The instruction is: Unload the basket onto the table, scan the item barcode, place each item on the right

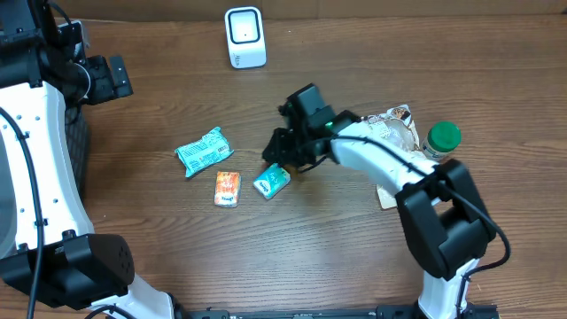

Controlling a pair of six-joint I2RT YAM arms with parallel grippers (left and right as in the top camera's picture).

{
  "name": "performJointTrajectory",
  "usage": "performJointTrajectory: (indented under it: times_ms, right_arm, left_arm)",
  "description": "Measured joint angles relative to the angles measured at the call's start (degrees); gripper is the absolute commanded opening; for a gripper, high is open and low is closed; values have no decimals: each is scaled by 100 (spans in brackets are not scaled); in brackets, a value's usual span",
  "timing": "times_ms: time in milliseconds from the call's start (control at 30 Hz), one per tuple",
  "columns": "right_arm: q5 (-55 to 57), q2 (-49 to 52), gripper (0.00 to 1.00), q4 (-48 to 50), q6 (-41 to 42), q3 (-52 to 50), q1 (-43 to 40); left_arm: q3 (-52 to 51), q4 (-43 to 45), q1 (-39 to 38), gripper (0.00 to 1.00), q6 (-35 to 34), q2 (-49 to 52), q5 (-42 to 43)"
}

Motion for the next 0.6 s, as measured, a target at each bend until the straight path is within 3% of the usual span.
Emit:
performJointTrajectory:
  times_ms: [267,600]
  right_arm:
    - [1451,2,17,140,1285,2,896]
    - [1963,184,22,59,1698,2,1174]
  left_arm:
    - [2,0,0,99,-2,0,-2]
    - [2,0,0,100,0,0,-2]
